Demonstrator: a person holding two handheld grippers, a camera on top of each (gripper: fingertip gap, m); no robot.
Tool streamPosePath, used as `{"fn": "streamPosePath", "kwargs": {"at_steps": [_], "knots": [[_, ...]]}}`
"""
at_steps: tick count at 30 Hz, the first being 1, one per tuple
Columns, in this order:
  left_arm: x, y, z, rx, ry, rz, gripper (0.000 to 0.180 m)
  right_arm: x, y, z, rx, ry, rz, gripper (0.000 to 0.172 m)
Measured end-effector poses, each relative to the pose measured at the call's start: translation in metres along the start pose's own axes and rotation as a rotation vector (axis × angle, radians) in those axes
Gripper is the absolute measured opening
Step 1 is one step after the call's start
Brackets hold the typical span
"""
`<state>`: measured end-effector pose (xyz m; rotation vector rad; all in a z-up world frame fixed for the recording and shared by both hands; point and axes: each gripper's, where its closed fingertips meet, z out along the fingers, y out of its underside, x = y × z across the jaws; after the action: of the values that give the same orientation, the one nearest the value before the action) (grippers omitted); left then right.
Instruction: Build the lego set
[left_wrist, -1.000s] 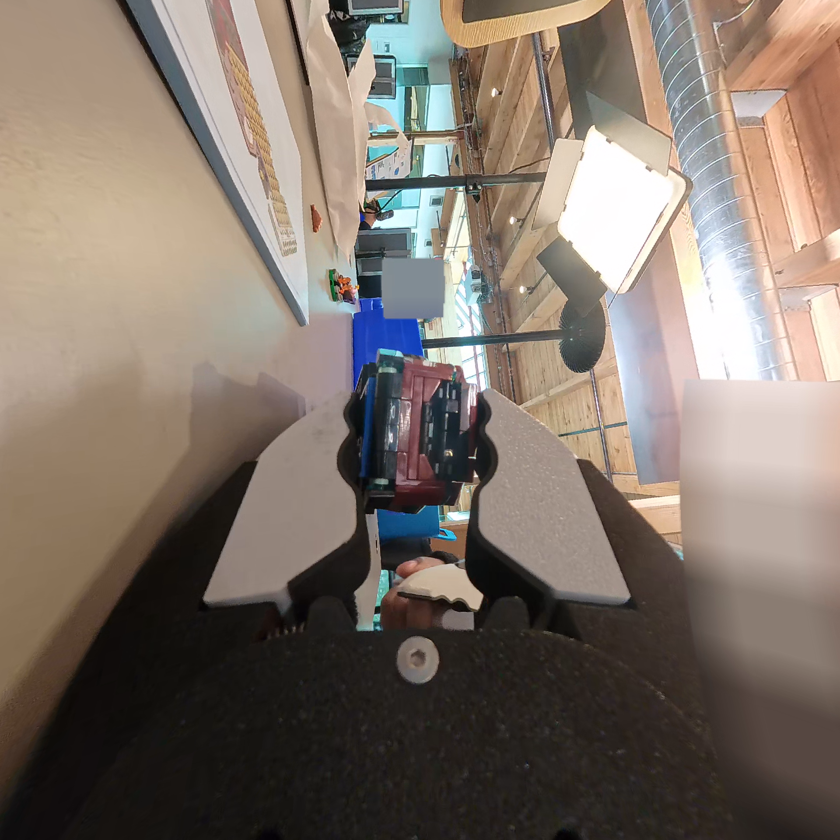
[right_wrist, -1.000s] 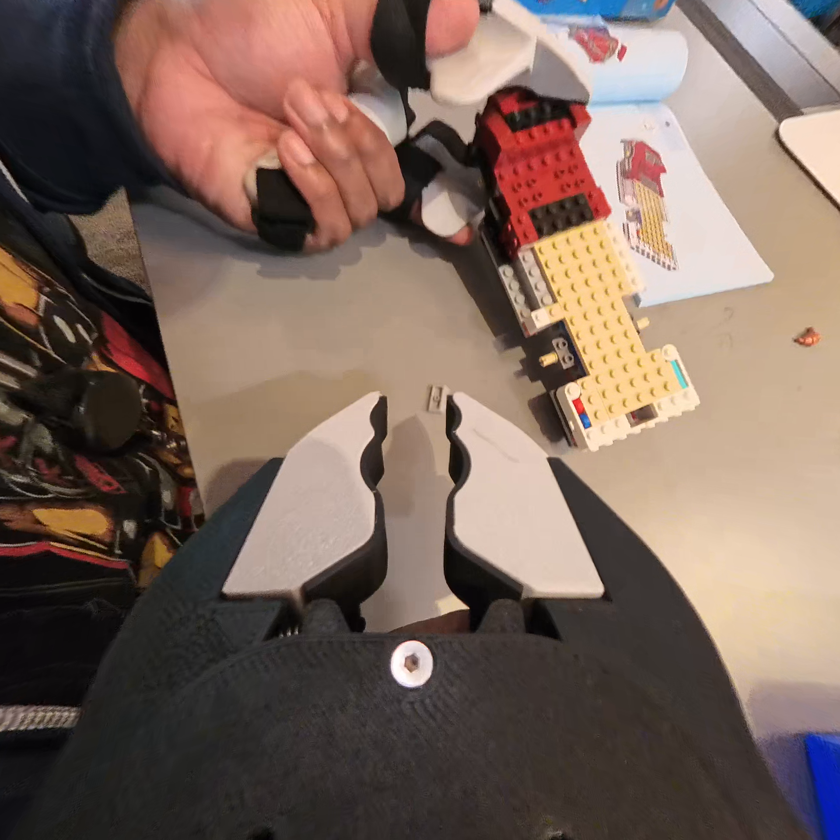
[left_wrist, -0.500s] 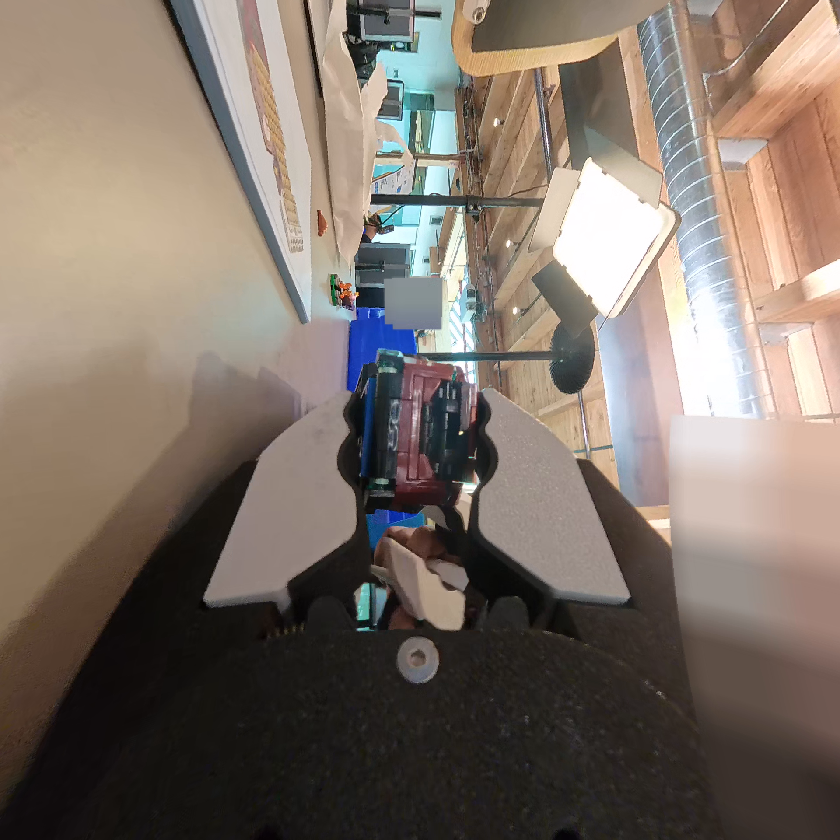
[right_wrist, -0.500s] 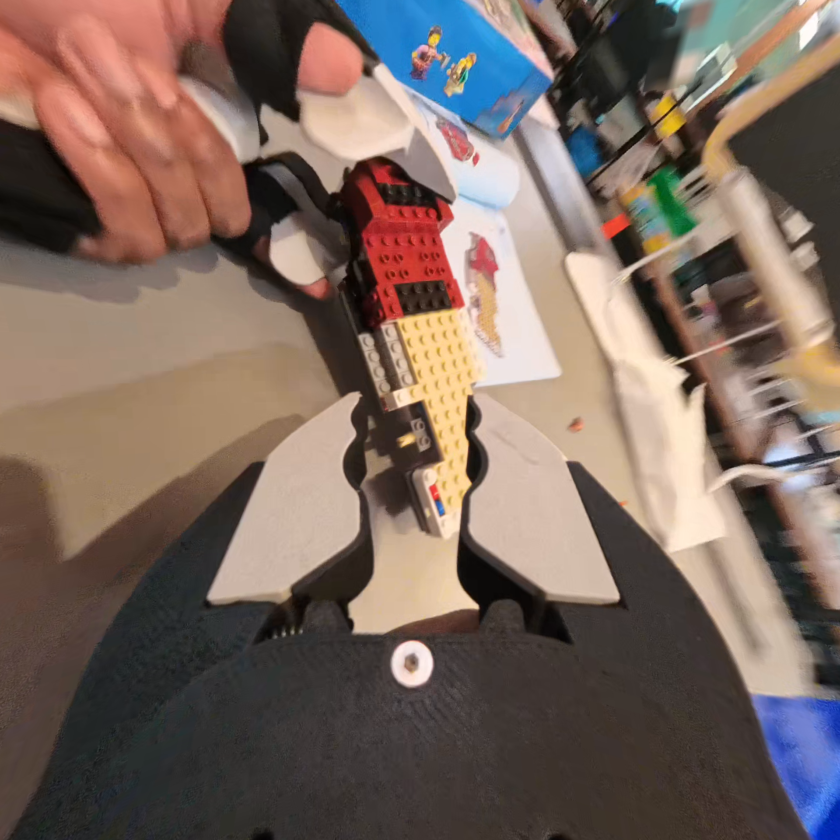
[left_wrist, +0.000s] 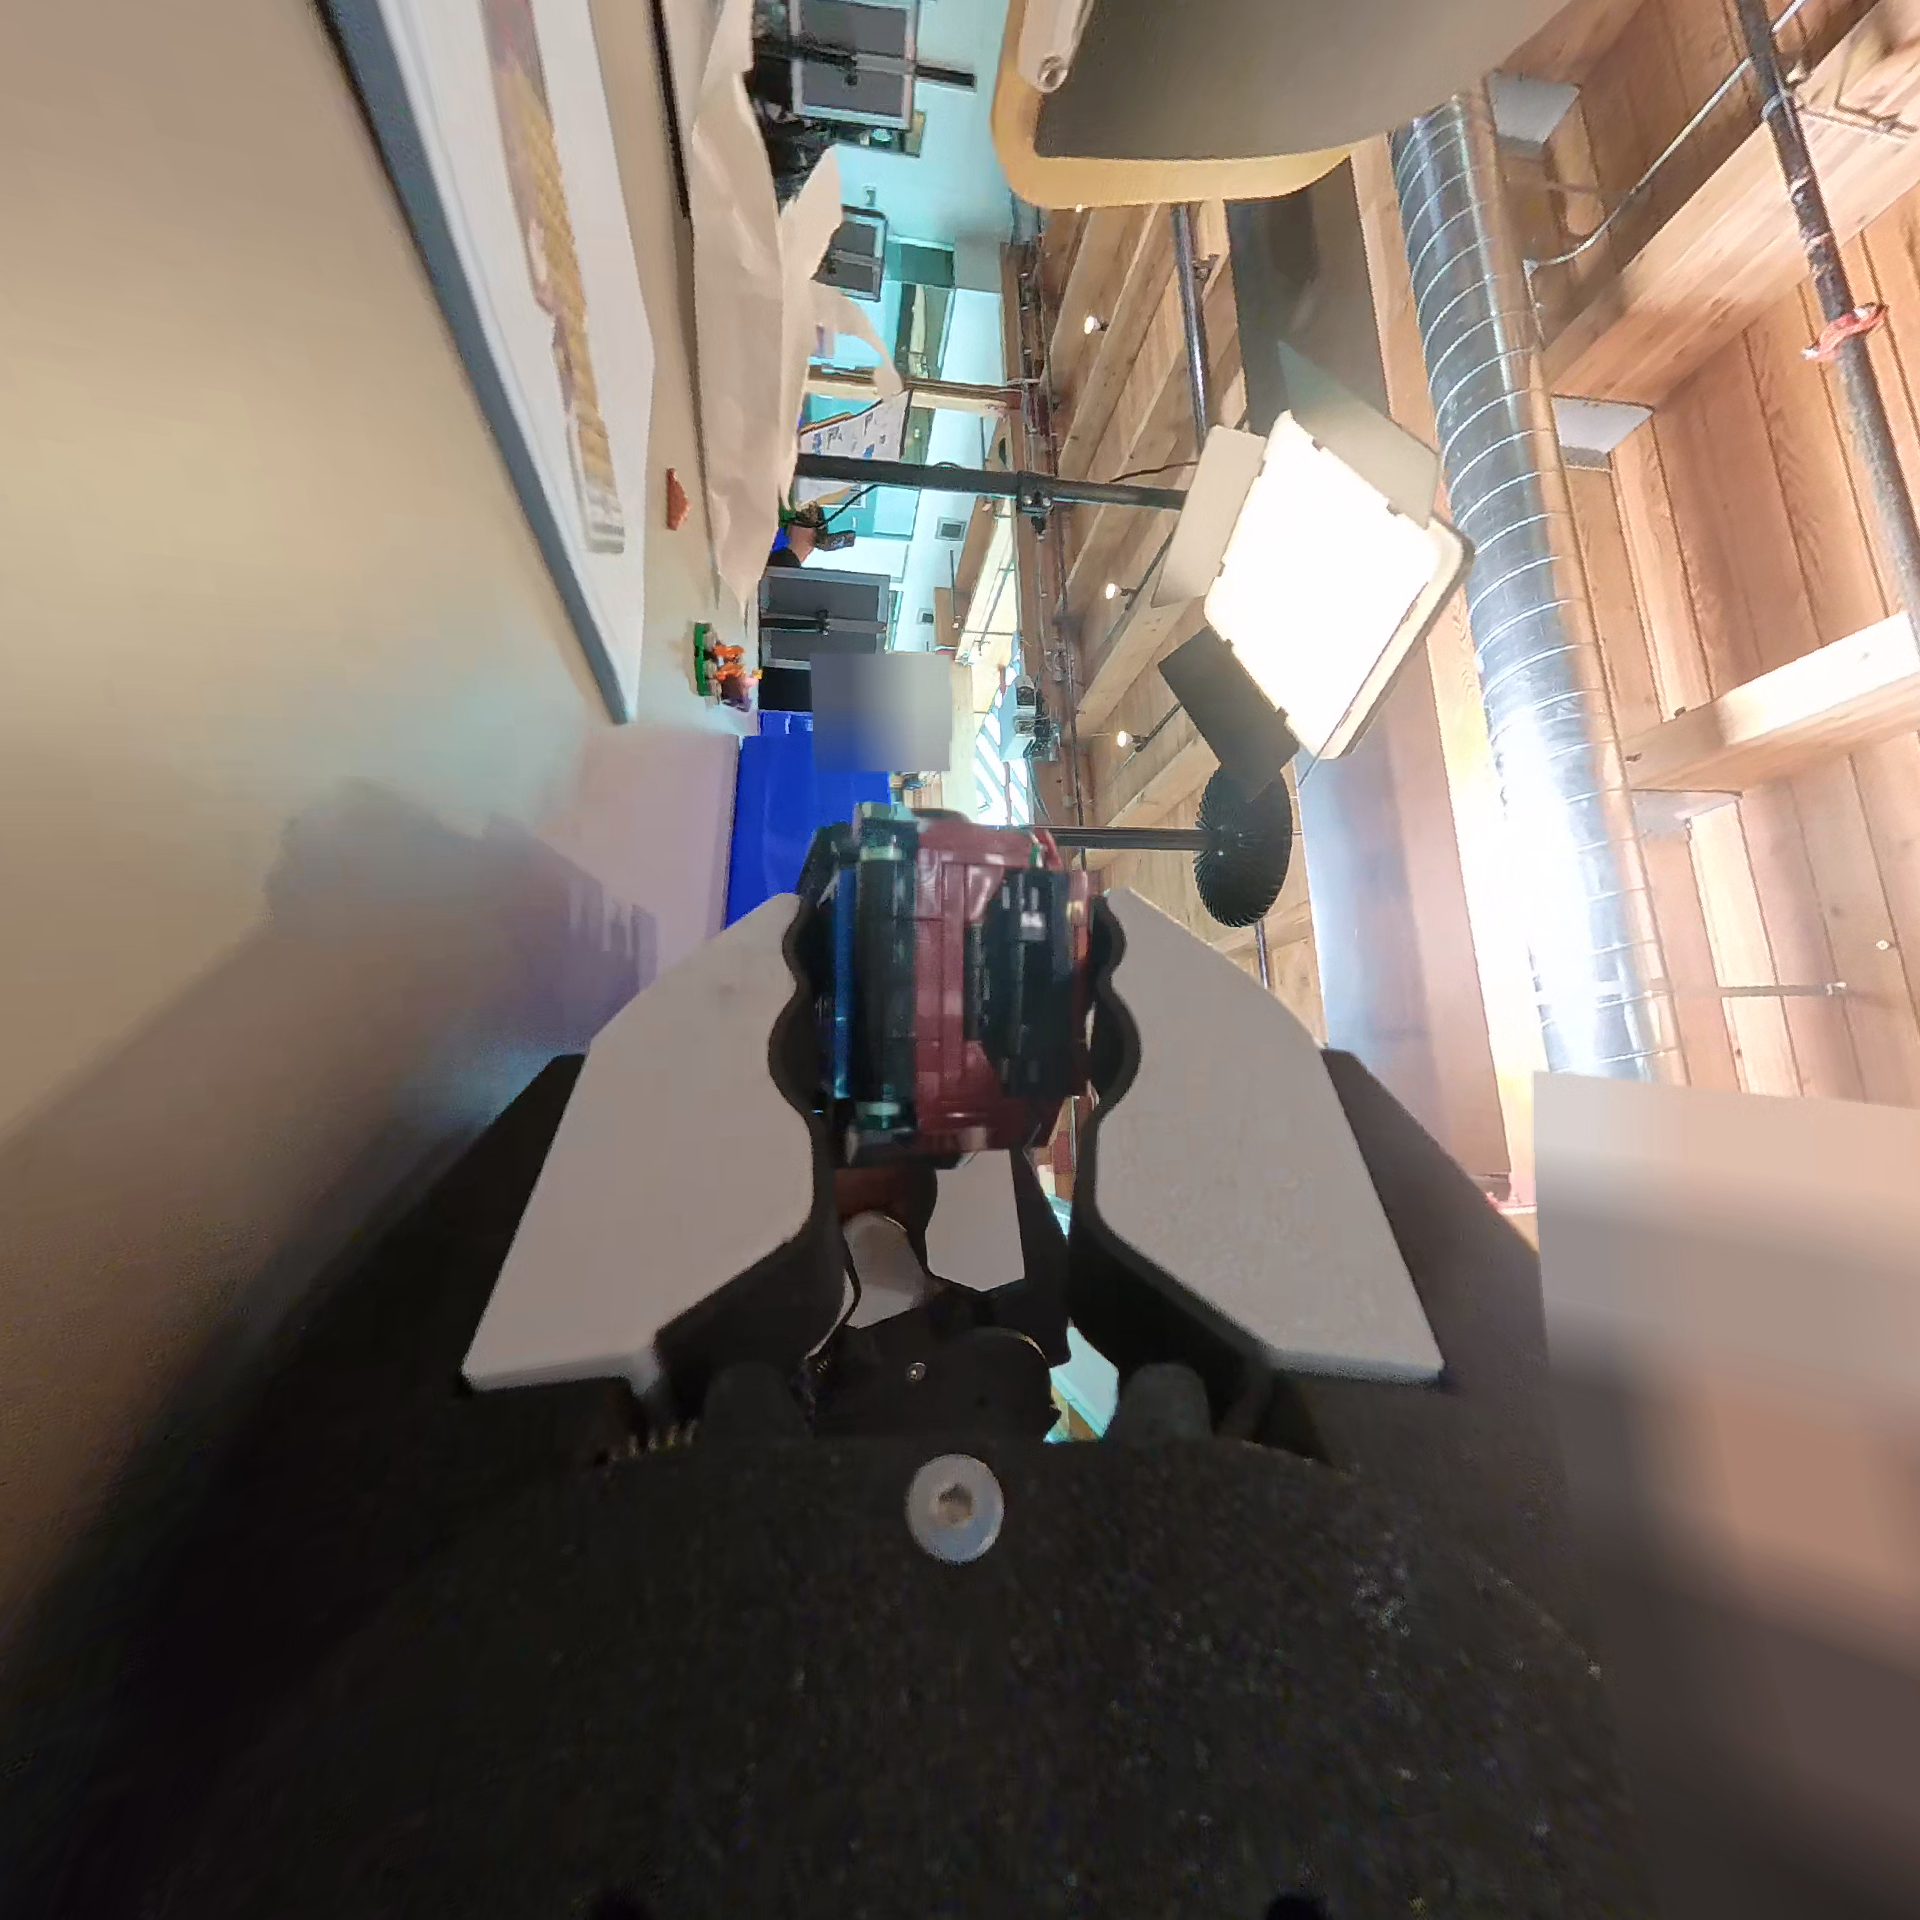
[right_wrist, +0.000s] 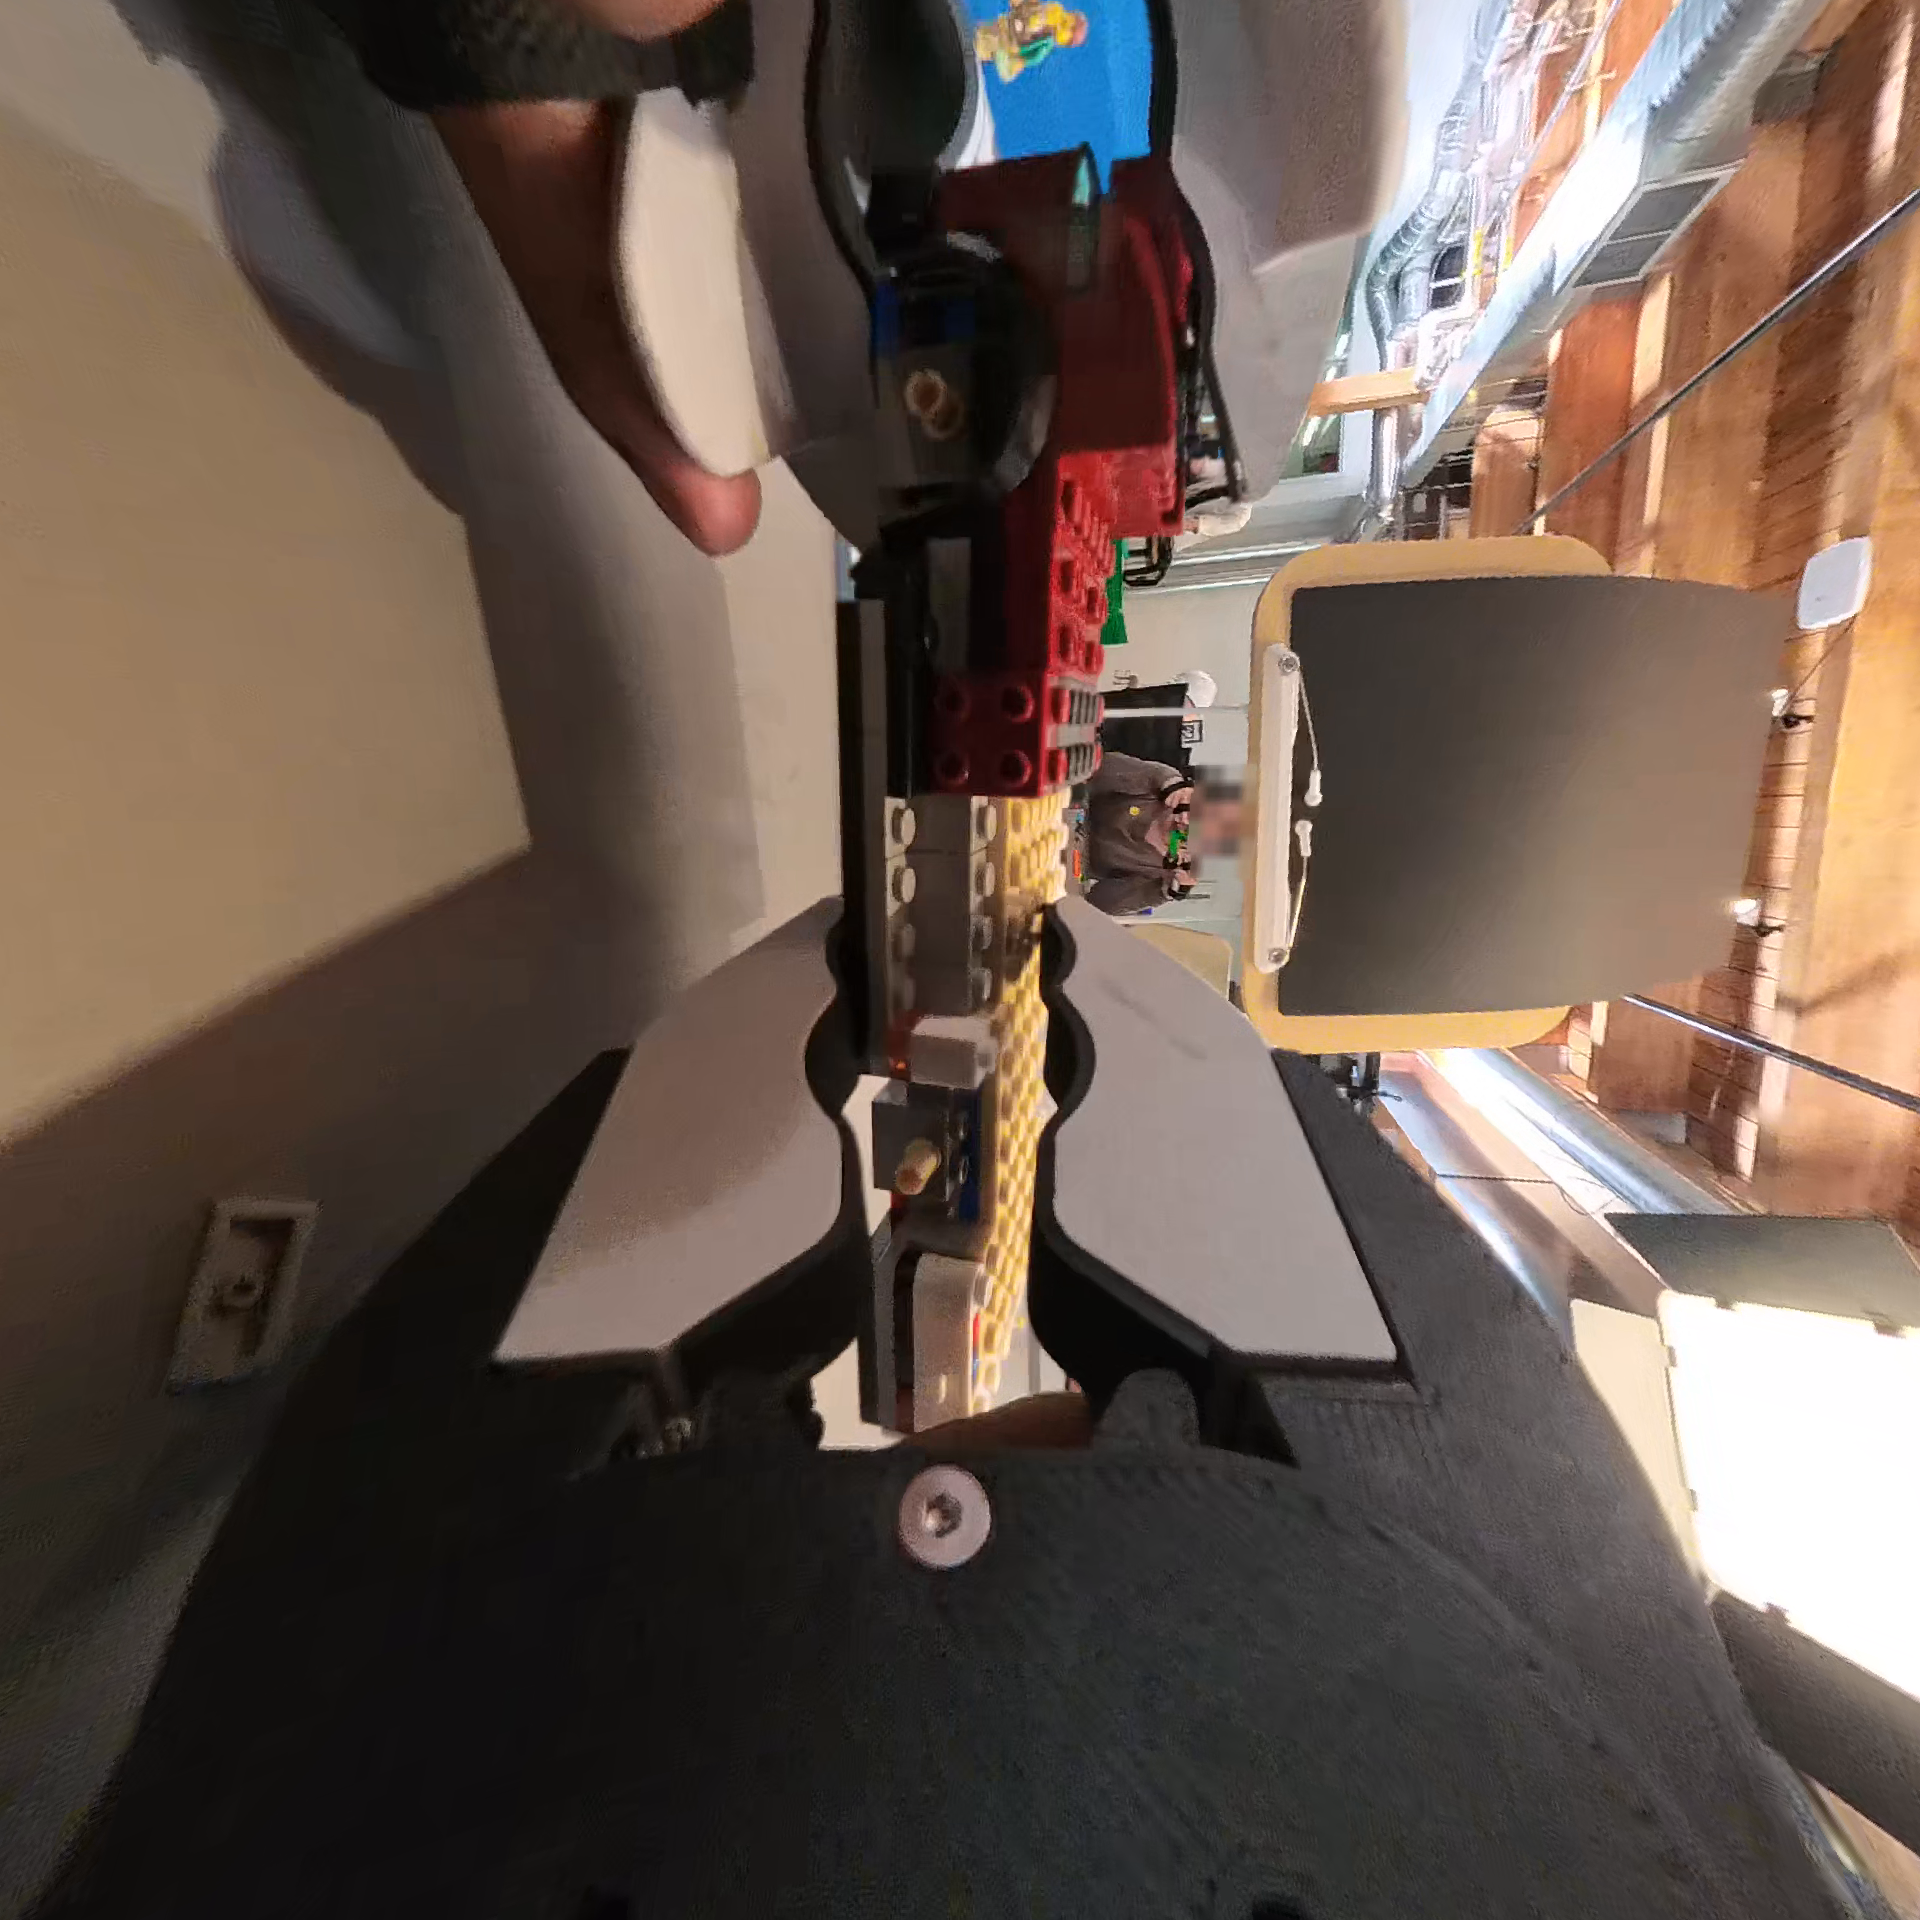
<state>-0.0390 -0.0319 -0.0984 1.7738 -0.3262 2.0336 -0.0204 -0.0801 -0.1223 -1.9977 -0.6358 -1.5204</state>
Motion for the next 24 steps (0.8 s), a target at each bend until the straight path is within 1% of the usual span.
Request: {"fn": "streamPosePath", "kwargs": {"at_steps": [1,2,8,13,16,19,24], "knots": [[0.003,-0.001,0.000,0.000,0.012,0.005,0.052,0.002,0.000,0.001,-0.001,0.006,0.025,0.030],[0.006,-0.003,0.000,0.001,0.022,0.014,0.055,0.005,0.000,0.002,0.000,0.009,0.051,0.024],[0.012,-0.006,0.005,-0.002,0.036,0.084,0.057,0.011,0.002,0.010,0.004,0.021,0.087,0.023],[0.016,-0.002,0.008,-0.023,0.063,0.107,0.068,0.013,0.003,0.009,0.016,0.042,0.088,0.023],[0.018,0.001,0.009,-0.040,0.069,0.119,0.071,0.014,0.004,0.010,0.028,0.048,0.084,0.023],[0.019,0.002,0.009,-0.086,0.065,0.132,0.074,0.016,0.003,0.010,0.058,0.070,0.054,0.023],[0.021,0.005,0.007,-0.204,0.050,0.129,0.073,0.020,0.001,0.008,0.126,0.107,0.001,0.023]]}}
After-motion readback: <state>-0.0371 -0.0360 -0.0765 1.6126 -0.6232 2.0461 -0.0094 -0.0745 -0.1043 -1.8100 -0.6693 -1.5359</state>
